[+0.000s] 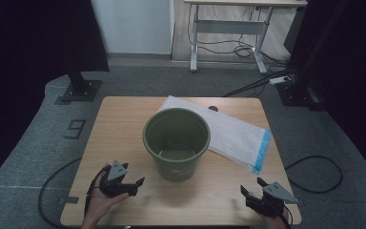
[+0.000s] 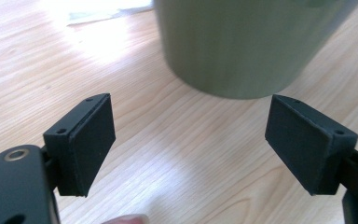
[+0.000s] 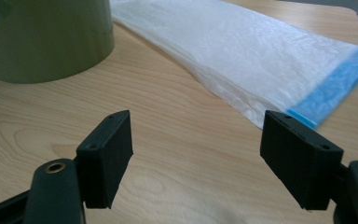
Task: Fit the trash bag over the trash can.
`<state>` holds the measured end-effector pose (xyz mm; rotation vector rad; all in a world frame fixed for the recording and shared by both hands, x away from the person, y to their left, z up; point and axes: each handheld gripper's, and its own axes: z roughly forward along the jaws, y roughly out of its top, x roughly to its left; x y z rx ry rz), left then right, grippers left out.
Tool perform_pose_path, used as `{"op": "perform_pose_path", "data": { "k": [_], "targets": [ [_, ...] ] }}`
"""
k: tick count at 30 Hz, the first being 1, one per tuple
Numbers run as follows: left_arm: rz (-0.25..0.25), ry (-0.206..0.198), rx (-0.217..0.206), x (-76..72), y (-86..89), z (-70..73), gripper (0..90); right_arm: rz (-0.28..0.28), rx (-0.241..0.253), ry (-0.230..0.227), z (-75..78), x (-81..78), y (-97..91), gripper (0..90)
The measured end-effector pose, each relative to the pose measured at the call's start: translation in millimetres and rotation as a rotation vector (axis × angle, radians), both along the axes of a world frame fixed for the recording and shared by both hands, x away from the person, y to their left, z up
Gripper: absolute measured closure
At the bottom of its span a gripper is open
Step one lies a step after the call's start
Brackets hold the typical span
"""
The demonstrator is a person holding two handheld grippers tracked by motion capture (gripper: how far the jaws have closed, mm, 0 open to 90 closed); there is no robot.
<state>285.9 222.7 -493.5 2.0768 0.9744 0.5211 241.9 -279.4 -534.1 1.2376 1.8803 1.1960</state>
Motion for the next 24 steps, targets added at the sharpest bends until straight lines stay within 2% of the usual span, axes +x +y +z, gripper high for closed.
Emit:
{"op": "perform_pose_path", "data": {
  "k": [1,3,7,8,10,13,15,16,17,18,19,24],
  "targets": [
    [0.011,0.008,0.008,0.9,2.6,-1.0,15.6,0.0,0.0,0.0,0.0,0.0,0.0,24.2],
    [0.039,0.022,0.019,2.9,7.1,-3.9,15.7,0.003,-0.029,0.002,1.0,12.5,7.6,26.4],
    [0.04,0.027,0.019,2.3,11.1,-6.4,15.7,0.006,-0.048,0.007,2.7,27.7,16.1,27.7],
    [0.037,0.033,0.013,0.7,12.8,-9.2,15.6,0.009,-0.06,0.021,2.9,39.4,22.7,29.3],
    [0.04,0.04,0.022,-0.6,14.0,-11.5,15.6,0.009,-0.061,0.032,2.6,43.7,24.9,30.9],
    [0.063,0.063,0.049,-7.4,21.1,-19.1,15.6,0.022,-0.071,0.059,0.3,64.5,36.0,34.7],
    [0.087,0.074,0.033,-10.9,26.8,-21.3,15.6,0.039,-0.096,0.084,-1.9,83.6,46.5,34.7],
    [0.102,0.079,0.018,-13.1,30.7,-22.1,15.6,0.036,-0.124,0.096,-3.8,98.5,53.6,35.3],
    [0.112,0.081,0.008,-14.5,32.2,-22.5,15.6,0.031,-0.142,0.095,-4.8,106.3,56.5,35.8],
    [0.112,0.081,0.008,-14.5,32.2,-22.5,15.7,0.031,-0.142,0.095,-4.8,106.3,56.5,35.8],
    [0.119,0.082,-0.002,-16.0,33.3,-23.0,15.7,0.026,-0.147,0.104,-7.1,121.2,59.3,37.2],
    [0.124,0.087,0.008,-17.9,30.9,-26.6,15.7,0.001,-0.167,0.126,-12.1,139.5,56.1,40.1]
  ]
}}
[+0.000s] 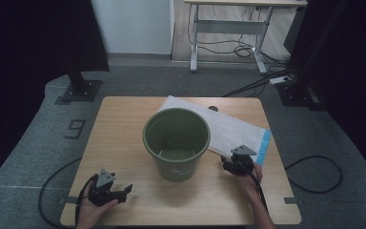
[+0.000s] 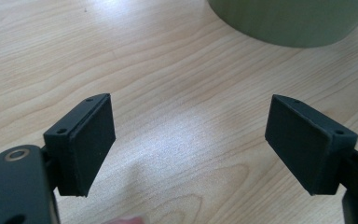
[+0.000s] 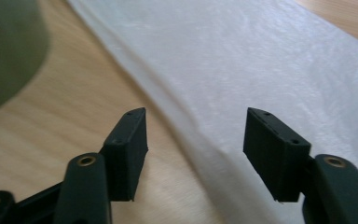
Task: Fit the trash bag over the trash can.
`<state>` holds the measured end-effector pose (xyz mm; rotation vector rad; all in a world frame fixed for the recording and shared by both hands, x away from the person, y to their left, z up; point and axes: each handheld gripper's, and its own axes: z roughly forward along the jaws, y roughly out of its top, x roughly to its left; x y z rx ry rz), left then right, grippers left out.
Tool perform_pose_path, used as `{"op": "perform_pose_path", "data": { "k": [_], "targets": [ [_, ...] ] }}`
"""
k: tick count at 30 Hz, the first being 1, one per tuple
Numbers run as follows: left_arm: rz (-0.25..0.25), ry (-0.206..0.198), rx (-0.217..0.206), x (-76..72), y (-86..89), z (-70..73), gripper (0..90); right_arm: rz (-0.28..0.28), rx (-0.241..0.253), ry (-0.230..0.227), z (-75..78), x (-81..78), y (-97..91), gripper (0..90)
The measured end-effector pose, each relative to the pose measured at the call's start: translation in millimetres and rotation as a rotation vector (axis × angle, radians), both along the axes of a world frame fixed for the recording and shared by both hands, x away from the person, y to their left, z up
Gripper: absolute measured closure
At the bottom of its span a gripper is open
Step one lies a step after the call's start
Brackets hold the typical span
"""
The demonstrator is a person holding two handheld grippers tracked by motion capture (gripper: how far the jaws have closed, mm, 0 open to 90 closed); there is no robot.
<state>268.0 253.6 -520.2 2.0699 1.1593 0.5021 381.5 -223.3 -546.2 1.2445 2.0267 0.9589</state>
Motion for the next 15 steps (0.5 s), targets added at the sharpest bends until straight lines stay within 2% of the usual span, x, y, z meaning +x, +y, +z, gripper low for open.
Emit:
{"op": "perform_pose_path", "data": {
  "k": [1,3,6,8,11,15],
  "targets": [
    [-0.001,0.001,0.0,-0.3,-1.8,-1.1,15.8,-0.005,-0.003,-0.002,-0.6,2.0,-1.5,41.2],
    [-0.013,0.004,0.014,-0.1,-4.5,-2.1,15.7,-0.014,0.033,0.013,-2.7,6.8,-8.3,44.5],
    [-0.014,0.001,0.007,0.2,-5.5,-1.3,15.7,-0.01,0.047,0.034,-4.4,8.1,-10.5,45.1],
    [-0.016,-0.003,0.004,0.6,-5.5,0.1,15.8,0.008,0.05,0.057,-5.4,7.5,-11.6,46.1],
    [-0.015,-0.008,-0.006,1.8,-6.2,1.1,15.8,0.019,0.041,0.07,-6.0,7.2,-11.5,47.0],
    [-0.016,-0.006,-0.004,4.4,-8.1,0.2,15.9,0.037,0.04,0.087,-6.5,6.0,-12.7,55.2]
  ]
}}
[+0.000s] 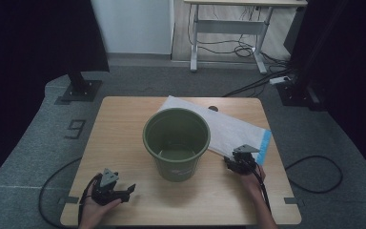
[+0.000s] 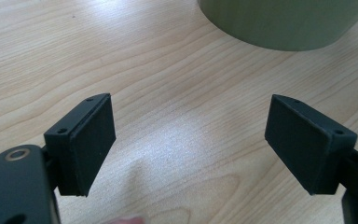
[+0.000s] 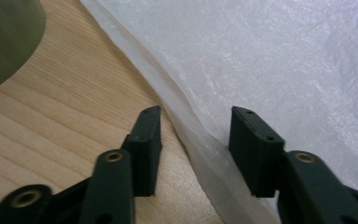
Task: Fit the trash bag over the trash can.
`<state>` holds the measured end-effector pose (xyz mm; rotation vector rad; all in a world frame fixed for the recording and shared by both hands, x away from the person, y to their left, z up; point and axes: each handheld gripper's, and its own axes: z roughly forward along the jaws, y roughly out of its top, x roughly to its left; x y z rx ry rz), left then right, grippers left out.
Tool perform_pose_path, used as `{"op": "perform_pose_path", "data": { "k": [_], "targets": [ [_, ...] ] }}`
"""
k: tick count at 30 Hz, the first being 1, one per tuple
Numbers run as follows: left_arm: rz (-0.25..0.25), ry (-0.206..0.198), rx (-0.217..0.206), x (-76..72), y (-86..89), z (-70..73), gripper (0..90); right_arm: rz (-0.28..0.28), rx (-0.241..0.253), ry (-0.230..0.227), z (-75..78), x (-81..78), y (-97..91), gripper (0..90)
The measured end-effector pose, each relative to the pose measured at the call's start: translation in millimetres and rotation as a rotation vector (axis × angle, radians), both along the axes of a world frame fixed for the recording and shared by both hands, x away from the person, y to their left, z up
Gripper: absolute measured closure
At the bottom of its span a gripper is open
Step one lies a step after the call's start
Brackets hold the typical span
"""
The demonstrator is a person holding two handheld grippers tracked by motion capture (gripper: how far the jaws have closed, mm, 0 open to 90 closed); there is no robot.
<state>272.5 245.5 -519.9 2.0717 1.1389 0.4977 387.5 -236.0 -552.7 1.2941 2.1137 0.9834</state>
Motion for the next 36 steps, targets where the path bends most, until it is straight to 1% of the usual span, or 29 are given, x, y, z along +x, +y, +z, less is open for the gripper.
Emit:
{"op": "perform_pose_path", "data": {
  "k": [1,2,3,4,5,6,7,9,10,12,15,16,18,19,20,21,22,23,25,26,27,28,29,30,31,32,33,35,36],
  "targets": [
    [0.0,0.001,0.002,0.9,-0.5,-0.2,16.1,0.008,0.008,0.004,0.1,-0.3,-1.3,61.7],
    [0.0,0.001,0.002,2.5,-1.3,0.0,16.1,0.015,0.024,0.01,0.0,-0.9,-4.1,72.2],
    [0.0,0.001,0.002,2.5,-1.3,0.0,16.1,0.015,0.024,0.01,0.0,-0.9,-4.1,72.2],
    [0.001,-0.003,-0.003,2.9,-1.6,0.7,16.1,0.015,0.027,0.012,0.2,-1.2,-5.5,76.3],
    [0.0,-0.007,-0.01,3.1,-1.3,2.2,16.2,0.015,0.025,0.025,1.5,-2.7,-9.5,83.6],
    [0.0,-0.007,-0.01,3.1,-1.3,2.2,16.2,0.014,0.022,0.03,2.0,-3.6,-10.8,85.8],
    [0.0,-0.009,-0.014,3.2,-0.9,3.2,16.2,0.014,0.022,0.03,2.0,-3.6,-10.8,85.8],
    [0.007,-0.016,-0.025,3.2,-0.3,4.3,16.4,0.012,0.0,0.025,2.6,-8.7,-14.1,88.5],
    [0.014,-0.02,-0.027,3.1,-0.5,4.0,16.4,0.01,0.003,0.026,2.4,-16.5,-19.3,88.6],
    [0.015,-0.019,-0.023,3.2,-0.6,3.6,16.5,0.01,0.011,0.031,2.6,-19.9,-22.0,88.6],
    [0.017,-0.014,-0.024,3.9,-0.7,2.5,16.5,0.011,0.021,0.041,3.0,-40.8,-34.9,88.7],
    [0.017,-0.014,-0.022,4.0,-0.9,2.4,16.5,0.019,0.003,0.038,3.6,-52.6,-40.8,88.7],
    [0.016,-0.016,-0.023,3.8,-0.8,3.0,16.5,0.018,-0.022,0.038,4.5,-64.8,-46.8,88.7],
    [0.016,-0.016,-0.023,3.8,-0.8,3.0,16.5,0.014,-0.024,0.038,4.6,-70.3,-49.8,88.6],
    [0.019,-0.019,-0.028,3.5,-0.4,3.4,16.5,0.01,-0.015,0.042,4.9,-75.1,-52.8,88.6],
    [0.019,-0.019,-0.028,3.5,-0.4,3.4,16.6,0.01,-0.015,0.042,4.9,-75.1,-52.8,88.6],
    [0.019,-0.019,-0.03,3.6,0.0,3.6,16.7,0.004,0.013,0.043,6.3,-83.8,-57.9,88.6],
    [0.021,-0.019,-0.034,4.3,0.4,3.5,16.8,0.002,0.026,0.042,7.2,-87.3,-59.7,88.6],
    [0.022,-0.018,-0.034,4.9,0.2,3.1,16.9,-0.001,0.034,0.04,8.2,-90.1,-61.1,88.5],
    [0.025,-0.016,-0.025,5.9,0.0,2.4,16.8,-0.005,0.067,0.04,11.3,-92.8,-62.2,84.5],
    [0.025,-0.016,-0.025,5.9,0.0,2.4,16.9,-0.005,0.067,0.04,11.3,-92.8,-62.2,84.5],
    [0.033,-0.017,-0.023,6.5,-0.3,1.7,16.9,-0.005,0.075,0.033,13.0,-92.8,-61.0,80.3],
    [0.036,-0.015,-0.023,6.9,-0.1,1.4,16.8,0.001,0.097,0.015,16.5,-92.4,-56.6,71.9],
    [0.04,-0.015,-0.022,7.3,-0.2,1.1,16.8,0.011,0.112,-0.025,21.9,-89.0,-44.1,61.1],
    [0.041,-0.015,-0.021,7.6,-0.3,0.9,16.8,0.011,0.112,-0.025,21.9,-89.0,-44.1,61.1],
    [0.04,-0.016,-0.019,8.1,-0.4,0.8,16.9,0.021,0.104,-0.037,23.2,-86.6,-37.9,57.3],
    [0.042,-0.016,-0.02,8.6,-0.8,0.6,16.9,0.038,0.088,-0.05,24.3,-82.0,-28.8,52.9],
    [0.041,-0.016,-0.019,9.4,-1.2,0.2,16.9,0.068,0.062,-0.061,24.3,-66.9,-8.1,48.4],
    [0.041,-0.014,-0.016,9.4,-1.7,-0.2,16.9,0.078,0.092,-0.04,22.1,-50.0,8.1,47.7]
  ]
}}
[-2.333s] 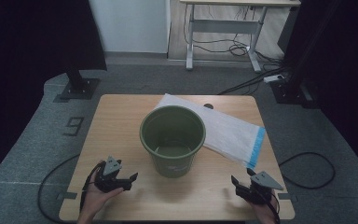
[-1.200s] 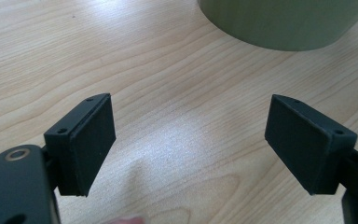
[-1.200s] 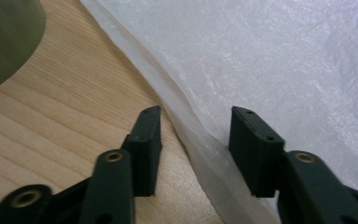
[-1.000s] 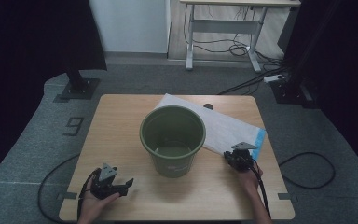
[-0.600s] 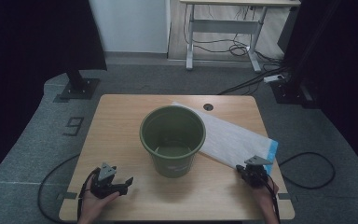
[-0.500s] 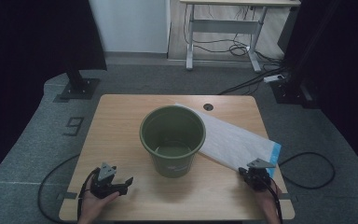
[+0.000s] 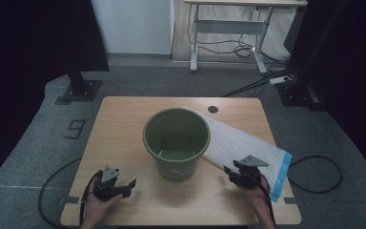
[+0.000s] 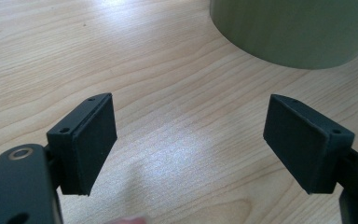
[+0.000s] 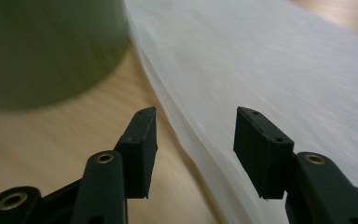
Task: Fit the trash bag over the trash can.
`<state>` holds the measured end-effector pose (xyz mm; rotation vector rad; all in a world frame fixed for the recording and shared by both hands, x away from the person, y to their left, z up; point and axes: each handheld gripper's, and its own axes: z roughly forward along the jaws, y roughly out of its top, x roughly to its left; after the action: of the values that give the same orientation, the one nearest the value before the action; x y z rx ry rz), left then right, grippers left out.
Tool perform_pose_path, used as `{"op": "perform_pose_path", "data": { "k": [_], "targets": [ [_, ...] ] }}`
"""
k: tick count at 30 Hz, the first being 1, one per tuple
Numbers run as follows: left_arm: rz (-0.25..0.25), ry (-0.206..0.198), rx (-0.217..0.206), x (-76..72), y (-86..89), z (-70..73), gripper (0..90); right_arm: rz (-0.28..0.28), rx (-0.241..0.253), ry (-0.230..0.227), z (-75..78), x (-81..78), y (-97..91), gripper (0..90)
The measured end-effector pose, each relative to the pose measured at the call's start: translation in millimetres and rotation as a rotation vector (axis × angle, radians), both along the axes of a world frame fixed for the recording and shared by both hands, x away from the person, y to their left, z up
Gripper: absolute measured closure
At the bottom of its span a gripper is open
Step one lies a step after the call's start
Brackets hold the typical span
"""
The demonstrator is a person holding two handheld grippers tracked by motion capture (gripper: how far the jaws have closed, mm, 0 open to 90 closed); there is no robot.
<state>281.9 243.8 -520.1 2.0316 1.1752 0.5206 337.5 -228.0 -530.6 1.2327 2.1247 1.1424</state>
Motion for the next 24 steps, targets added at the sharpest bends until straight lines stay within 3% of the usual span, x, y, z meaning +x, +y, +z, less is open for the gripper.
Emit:
{"op": "perform_pose_path", "data": {
  "k": [2,4,6,8,9,10,11,12,17,18,19,21,24],
  "targets": [
    [0.001,0.0,0.002,-0.6,-1.4,-0.7,17.0,0.01,0.007,0.028,-3.7,12.2,14.9,46.2],
    [0.004,-0.01,0.005,-1.1,-3.0,0.3,17.2,0.029,-0.05,0.021,-8.5,21.9,31.6,44.3],
    [0.004,-0.013,0.005,-1.3,-3.9,1.1,17.3,0.031,-0.072,0.02,-9.9,25.5,38.6,44.3],
    [0.003,-0.025,0.009,-2.4,-6.9,2.8,17.3,0.055,-0.11,-0.005,-11.0,34.2,52.4,48.2],
    [0.003,-0.025,0.009,-2.4,-6.9,2.8,17.3,0.055,-0.11,-0.005,-11.0,34.2,52.4,48.2],
    [0.007,-0.027,0.01,-3.3,-8.1,2.9,17.3,0.048,-0.121,0.003,-11.9,38.5,55.2,53.7],
    [0.007,-0.027,0.01,-3.3,-8.1,2.9,17.3,0.048,-0.121,0.003,-11.9,38.5,55.2,53.7],
    [0.014,-0.027,0.012,-3.1,-8.7,2.8,17.2,0.034,-0.109,0.025,-13.3,41.2,53.5,63.2],
    [0.028,-0.015,0.008,-2.1,-9.1,2.9,17.2,0.021,-0.093,0.069,-16.3,42.3,47.3,69.9],
    [0.017,-0.013,0.018,-2.9,-9.4,4.0,17.0,0.013,-0.08,0.081,-18.0,41.5,43.1,79.1],
    [0.017,-0.013,0.018,-2.9,-9.4,4.0,17.0,0.013,-0.08,0.081,-18.0,41.5,43.1,79.1],
    [0.012,-0.018,0.013,-3.9,-8.5,6.3,17.0,0.011,-0.055,0.097,-18.3,40.0,38.4,88.2],
    [0.02,-0.02,0.002,-4.3,-6.7,7.7,17.0,0.012,-0.052,0.113,-17.0,36.4,31.9,88.7]
  ]
}}
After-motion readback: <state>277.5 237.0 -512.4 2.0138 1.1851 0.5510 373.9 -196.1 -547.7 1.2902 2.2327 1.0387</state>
